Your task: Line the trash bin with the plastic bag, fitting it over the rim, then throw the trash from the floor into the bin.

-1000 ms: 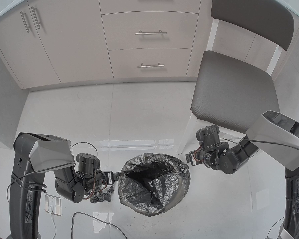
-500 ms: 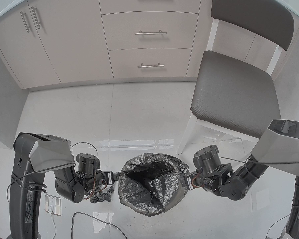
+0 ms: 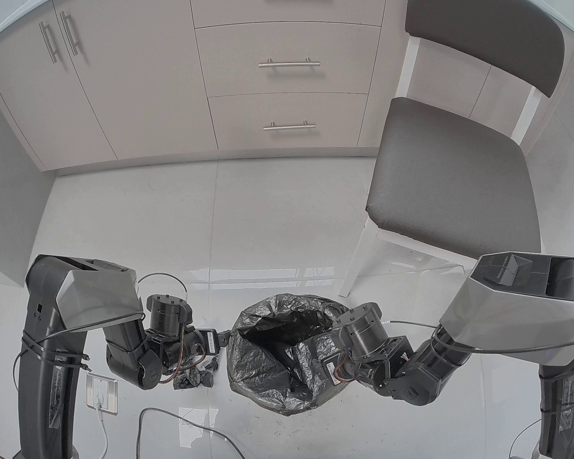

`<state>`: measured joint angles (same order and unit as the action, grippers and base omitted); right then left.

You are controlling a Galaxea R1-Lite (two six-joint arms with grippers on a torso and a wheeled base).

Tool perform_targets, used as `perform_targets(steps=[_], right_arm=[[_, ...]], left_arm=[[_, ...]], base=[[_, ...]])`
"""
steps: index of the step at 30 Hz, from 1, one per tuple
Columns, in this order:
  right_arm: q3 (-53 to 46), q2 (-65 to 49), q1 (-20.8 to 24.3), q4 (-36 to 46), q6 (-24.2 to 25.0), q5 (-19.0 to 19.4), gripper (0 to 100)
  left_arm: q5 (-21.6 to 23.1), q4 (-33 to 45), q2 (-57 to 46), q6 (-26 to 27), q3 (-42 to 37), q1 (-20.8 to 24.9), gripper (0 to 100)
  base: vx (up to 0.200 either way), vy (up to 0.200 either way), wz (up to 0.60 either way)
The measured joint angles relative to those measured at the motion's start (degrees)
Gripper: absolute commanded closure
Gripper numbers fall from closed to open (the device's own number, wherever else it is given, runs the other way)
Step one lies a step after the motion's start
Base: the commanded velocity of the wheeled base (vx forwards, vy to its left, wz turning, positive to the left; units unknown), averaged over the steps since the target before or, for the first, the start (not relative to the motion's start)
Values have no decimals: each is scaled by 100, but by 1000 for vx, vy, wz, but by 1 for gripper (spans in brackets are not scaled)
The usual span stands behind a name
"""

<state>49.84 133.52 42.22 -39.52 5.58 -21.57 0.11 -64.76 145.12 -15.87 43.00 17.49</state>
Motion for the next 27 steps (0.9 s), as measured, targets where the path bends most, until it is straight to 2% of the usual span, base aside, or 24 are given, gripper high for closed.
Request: perform_targets(steps=[8,18,27], right_arm=[[372,358,-32,-11,5,-44,0],[917,694,-377,-30,60,-156,0],[772,774,-584,-35,65,-161,0]], left_arm=[[-1,0,0,2,-2,0,0],[2,0,0,6,-2,0,0],[0,0,0,6,-2,0,0]], base=[[0,0,0],[0,0,0],[0,0,0]])
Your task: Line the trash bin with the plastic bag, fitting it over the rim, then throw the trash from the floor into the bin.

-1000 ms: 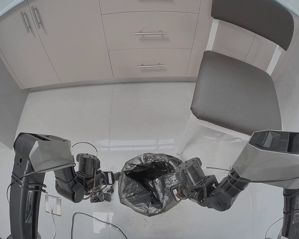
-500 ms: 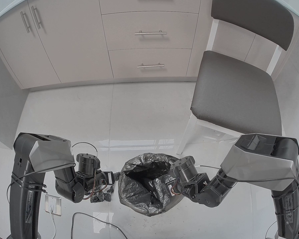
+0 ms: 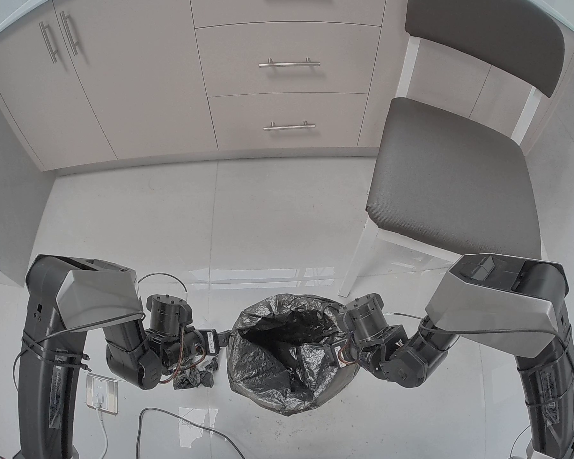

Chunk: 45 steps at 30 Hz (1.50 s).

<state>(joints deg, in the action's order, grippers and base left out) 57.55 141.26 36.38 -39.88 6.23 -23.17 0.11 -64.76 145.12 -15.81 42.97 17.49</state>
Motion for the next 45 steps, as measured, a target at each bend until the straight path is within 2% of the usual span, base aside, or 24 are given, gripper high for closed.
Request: perform_targets(steps=[6,15,22,45], right_arm=[[-413,-72,-41,-61,9,-4,0],[-1274,-215,-52,-837,-11,-2,0],[-1652,-439,-41,-950,-22,-2,0],[-1462,-1418,174,-947,-10,-2,0]], left_arm=[[2,0,0,0,0,0,0],[0,-9,0,-2,0,0,0],[0,-55,4,-4,-4,0,0],[7,-88,17,-6,-45,0,0]], base=[[0,0,0],[0,0,0],[0,0,0],[0,0,0]])
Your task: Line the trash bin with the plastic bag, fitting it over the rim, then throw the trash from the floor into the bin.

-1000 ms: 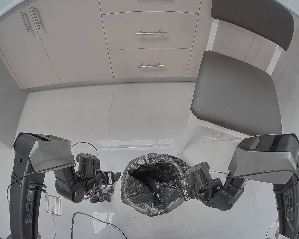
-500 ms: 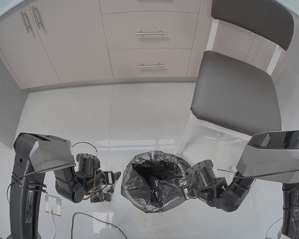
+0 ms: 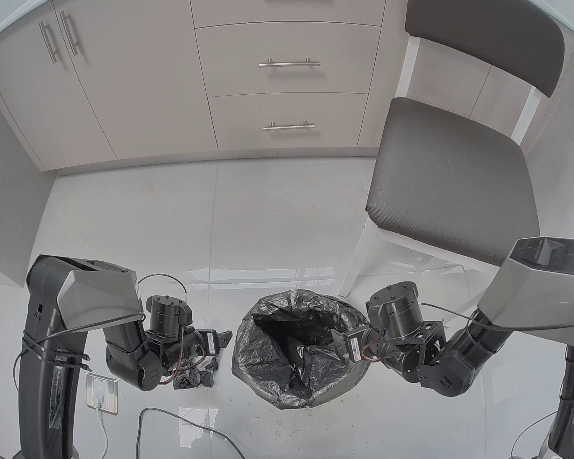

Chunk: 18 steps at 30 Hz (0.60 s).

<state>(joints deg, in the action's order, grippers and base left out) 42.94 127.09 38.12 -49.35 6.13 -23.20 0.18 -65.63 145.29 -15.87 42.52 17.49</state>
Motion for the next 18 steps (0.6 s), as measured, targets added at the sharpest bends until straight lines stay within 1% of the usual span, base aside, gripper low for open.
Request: perform_targets(steps=[18], right_arm=[[-372,-1083,-28,-5,-23,18,0]], left_arm=[[-5,-115,-24,-115,-51,-11,0]], base=[[0,0,0]])
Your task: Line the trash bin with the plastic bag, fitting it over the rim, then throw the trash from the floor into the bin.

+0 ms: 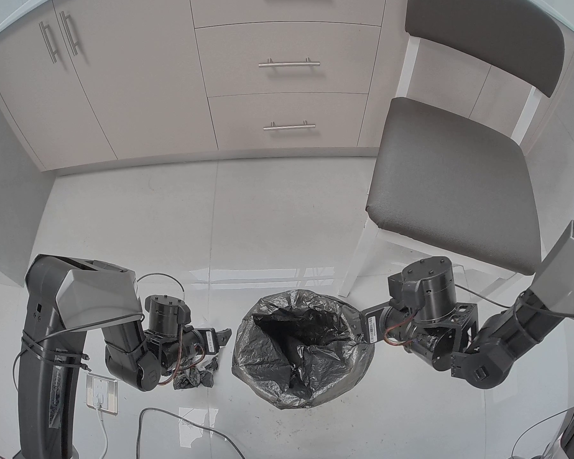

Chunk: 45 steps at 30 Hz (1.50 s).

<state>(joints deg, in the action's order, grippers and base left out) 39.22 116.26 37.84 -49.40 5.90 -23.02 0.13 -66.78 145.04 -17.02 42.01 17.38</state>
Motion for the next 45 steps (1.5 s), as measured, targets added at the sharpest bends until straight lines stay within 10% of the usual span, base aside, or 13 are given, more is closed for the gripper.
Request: perform_targets(steps=[29,45], right_arm=[[-579,-3109,-877,35,1011,1637,0],[-894,-3495,-1039,-4,1462,1688,0]], left_arm=[[-13,-39,-590,30,-1140,13,0],[95,180,-825,1057,-550,-538,0]], base=[[0,0,0],[0,0,0]])
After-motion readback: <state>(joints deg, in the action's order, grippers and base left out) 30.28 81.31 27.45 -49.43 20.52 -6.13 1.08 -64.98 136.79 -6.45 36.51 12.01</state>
